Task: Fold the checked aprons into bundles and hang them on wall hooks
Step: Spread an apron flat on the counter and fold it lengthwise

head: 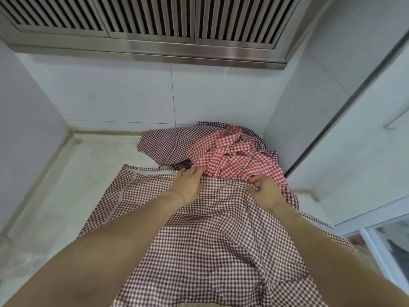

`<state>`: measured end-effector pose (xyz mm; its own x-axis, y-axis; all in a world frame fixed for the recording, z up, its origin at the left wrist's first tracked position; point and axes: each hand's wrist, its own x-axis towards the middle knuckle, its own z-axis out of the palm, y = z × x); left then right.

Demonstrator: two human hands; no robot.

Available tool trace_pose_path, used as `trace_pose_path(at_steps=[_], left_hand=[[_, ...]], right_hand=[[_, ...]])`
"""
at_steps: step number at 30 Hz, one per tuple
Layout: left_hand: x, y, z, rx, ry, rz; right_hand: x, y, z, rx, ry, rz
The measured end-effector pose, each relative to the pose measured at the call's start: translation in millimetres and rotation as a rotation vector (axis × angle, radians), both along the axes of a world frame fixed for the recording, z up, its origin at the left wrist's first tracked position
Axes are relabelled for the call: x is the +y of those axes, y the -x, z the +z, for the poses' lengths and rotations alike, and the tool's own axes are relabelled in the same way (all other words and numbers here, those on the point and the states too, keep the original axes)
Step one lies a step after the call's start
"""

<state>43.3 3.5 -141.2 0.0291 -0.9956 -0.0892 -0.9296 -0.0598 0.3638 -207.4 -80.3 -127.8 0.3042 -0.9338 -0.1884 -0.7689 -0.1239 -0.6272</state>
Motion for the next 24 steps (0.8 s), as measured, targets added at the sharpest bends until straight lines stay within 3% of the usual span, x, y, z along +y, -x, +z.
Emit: trace_pose_path(at_steps=[8, 18, 24], left_hand=[[-10.1, -33.5, 9.0, -0.018, -0.332, 0.024], [34.9, -167.6, 24.0, -0.238, -0.350, 0.286], [58.8, -223.5, 48.0, -0.105, -0.371, 0.373]], right_hand=[[-7.7, 12.0, 6.4, -0.001, -0.023, 0.042], [-32.1, 29.7, 22.6, 0.194, 0.028, 0.043], [-43.9, 16.3, 29.0, 0.299, -0.069, 0.092]])
